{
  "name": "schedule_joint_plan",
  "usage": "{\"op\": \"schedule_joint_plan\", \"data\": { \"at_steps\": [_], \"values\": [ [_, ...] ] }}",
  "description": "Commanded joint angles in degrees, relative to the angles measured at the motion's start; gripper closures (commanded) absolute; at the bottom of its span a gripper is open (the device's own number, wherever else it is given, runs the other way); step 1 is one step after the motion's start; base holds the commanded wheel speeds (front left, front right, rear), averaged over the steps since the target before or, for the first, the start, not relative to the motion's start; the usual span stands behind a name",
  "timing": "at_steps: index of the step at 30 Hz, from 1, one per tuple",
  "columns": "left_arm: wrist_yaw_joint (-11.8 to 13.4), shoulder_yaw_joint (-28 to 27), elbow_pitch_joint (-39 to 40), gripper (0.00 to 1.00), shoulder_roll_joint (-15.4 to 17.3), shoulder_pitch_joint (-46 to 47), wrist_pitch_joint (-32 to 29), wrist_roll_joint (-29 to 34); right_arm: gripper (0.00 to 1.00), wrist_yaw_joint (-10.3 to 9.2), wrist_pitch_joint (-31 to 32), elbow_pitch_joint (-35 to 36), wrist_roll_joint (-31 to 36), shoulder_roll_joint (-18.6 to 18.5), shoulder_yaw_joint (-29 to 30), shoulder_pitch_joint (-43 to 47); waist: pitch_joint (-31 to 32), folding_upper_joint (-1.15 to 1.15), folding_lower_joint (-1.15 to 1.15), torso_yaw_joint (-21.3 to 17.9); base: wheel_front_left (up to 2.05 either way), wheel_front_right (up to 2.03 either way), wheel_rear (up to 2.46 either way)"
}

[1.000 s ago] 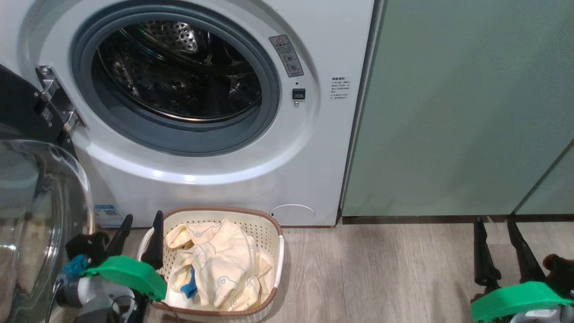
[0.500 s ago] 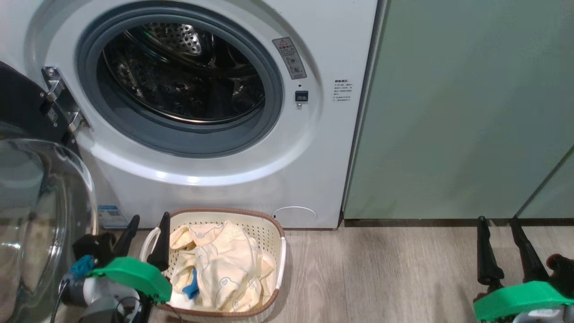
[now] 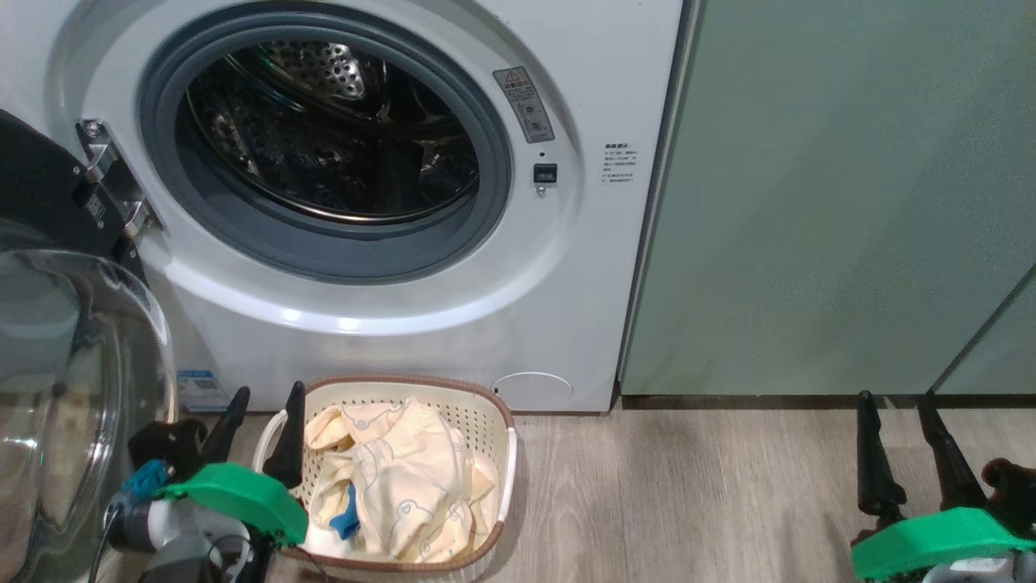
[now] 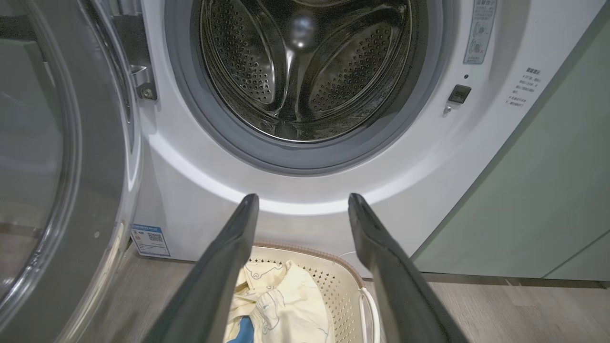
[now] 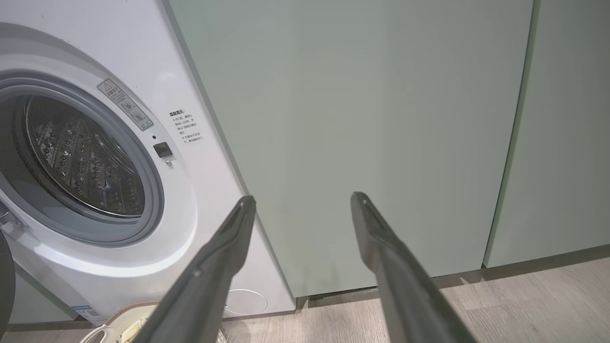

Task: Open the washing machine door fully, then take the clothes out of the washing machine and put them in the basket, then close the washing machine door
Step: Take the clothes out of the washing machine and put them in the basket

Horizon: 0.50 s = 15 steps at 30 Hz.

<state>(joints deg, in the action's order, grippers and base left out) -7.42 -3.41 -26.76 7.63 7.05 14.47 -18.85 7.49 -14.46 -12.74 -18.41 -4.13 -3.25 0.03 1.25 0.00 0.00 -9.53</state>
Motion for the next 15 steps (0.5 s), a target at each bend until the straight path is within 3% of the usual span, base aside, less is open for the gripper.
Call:
{"op": "schedule_joint_plan", "data": {
  "at_steps": [1,15],
  "values": [
    [-0.06,-1.76,2.01,0.0,1.79,1.37,0.52,-0.51,0.0,0.0,-0.54,1.66,0.36,-0.88,-1.16,-1.35,-0.01,0.0,0.0,0.02,0.0,0.0,0.0],
    [-0.06,-1.44,1.98,0.0,2.11,1.4,0.52,-1.21,0.0,0.0,-0.54,1.63,0.39,-0.74,-1.21,-1.2,0.24,0.0,0.0,0.34,0.0,0.0,0.0]
  ]
}}
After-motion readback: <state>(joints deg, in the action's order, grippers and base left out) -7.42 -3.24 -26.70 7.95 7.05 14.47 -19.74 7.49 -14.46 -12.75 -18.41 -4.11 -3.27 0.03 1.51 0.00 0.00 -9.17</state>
